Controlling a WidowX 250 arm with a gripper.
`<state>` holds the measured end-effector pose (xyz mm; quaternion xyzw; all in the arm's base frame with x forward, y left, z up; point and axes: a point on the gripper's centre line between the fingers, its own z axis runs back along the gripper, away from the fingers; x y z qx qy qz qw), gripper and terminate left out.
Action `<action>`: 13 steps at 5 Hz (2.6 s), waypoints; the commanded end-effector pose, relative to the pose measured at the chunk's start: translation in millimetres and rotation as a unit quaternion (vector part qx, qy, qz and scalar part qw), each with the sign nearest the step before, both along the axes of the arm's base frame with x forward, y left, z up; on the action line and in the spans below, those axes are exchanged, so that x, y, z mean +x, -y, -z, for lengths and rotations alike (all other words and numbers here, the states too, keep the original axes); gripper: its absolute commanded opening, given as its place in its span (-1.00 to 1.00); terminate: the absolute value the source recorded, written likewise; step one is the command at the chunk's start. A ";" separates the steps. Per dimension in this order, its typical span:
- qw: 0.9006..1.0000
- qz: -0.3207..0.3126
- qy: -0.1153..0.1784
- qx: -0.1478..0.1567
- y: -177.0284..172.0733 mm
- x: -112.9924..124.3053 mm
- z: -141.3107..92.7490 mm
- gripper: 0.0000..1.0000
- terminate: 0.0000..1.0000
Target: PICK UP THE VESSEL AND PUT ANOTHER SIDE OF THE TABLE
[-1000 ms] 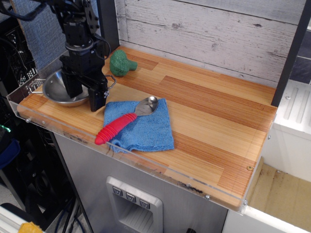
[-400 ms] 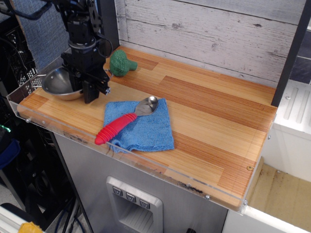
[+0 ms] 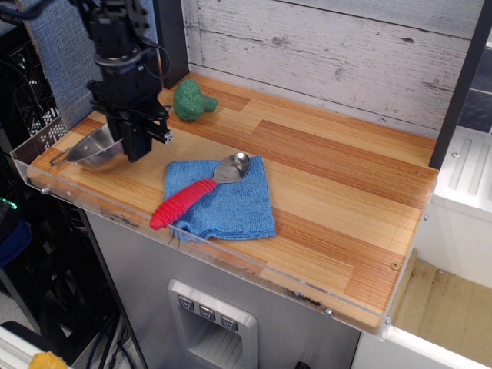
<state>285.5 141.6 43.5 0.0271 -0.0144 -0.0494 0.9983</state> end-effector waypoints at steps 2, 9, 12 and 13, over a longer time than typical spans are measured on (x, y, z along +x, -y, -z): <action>0.996 -0.014 0.086 0.010 34.3 -6.0 -96.0 -1.00 -1.00; 0.984 0.174 0.031 0.014 226.5 89.2 -24.7 -1.00 -1.00; 0.983 0.181 0.025 0.002 229.7 86.5 -8.0 -1.00 -1.00; 0.981 0.192 0.039 -0.002 229.8 82.2 -19.4 1.00 -1.00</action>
